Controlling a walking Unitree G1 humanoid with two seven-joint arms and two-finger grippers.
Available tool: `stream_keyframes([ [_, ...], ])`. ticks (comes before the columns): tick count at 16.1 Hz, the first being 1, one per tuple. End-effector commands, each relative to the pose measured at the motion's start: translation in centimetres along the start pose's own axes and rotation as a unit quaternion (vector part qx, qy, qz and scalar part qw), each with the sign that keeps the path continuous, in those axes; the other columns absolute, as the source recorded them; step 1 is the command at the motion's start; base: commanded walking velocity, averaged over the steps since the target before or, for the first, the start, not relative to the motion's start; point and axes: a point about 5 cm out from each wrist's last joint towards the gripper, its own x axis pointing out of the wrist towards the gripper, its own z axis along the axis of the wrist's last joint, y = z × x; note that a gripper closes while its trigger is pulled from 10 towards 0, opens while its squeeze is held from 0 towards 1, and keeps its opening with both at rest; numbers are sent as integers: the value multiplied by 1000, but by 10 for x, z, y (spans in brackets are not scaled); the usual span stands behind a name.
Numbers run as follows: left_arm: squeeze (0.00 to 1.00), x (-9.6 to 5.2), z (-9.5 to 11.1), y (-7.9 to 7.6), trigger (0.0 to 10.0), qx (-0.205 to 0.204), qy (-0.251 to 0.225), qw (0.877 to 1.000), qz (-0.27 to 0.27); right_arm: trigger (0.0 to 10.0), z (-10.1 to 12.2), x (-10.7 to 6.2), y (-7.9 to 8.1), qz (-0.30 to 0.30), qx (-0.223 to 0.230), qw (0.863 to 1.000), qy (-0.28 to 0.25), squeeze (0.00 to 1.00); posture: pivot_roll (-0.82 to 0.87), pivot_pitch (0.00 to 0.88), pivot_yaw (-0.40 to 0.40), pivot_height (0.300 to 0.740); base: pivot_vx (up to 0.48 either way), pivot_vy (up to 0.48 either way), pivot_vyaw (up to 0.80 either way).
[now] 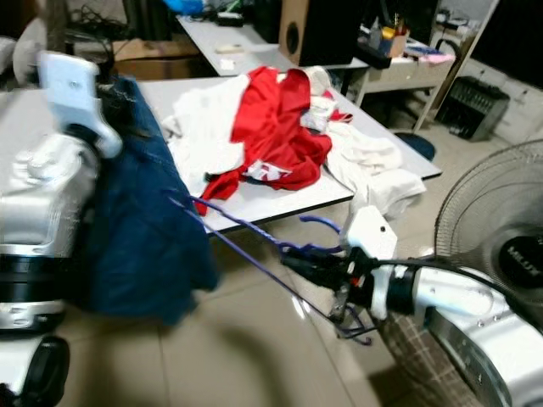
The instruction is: Hang hanger
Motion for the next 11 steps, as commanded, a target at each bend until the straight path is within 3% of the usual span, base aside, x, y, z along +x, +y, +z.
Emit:
stream_keyframes([
  [1, 0, 1, 23, 11, 10000, 3, -41, 999, 12, 10000, 8, 3, 1, 22, -23, 999, -9, 0, 20, 0, -47, 740, 375, 0, 0],
  [5, 0, 11, 65, 13, 10000, -18, -99, 995, -19, 10000, 15, 18, -8, 80, -62, 995, 7, 0, 32, 0, -60, 740, 374, 0, 0],
  [8, 0, 12, 100, 6, 10000, -25, -146, 986, -73, 10000, 21, 41, -35, 72, -112, 990, 40, 0, 44, 0, -67, 740, 375, 0, 0],
  [9, 0, 7, 113, 5, 10000, -8, -163, 982, -94, 10000, 32, 52, -61, 16, -138, 989, 57, 0, 51, 0, -73, 740, 379, 0, 0],
  [11, 0, 3, 126, 6, 10000, 3, -180, 978, -103, 10000, 59, 63, -91, -82, -161, 983, 32, 0, 55, 0, -75, 740, 375, 0, 0],
])
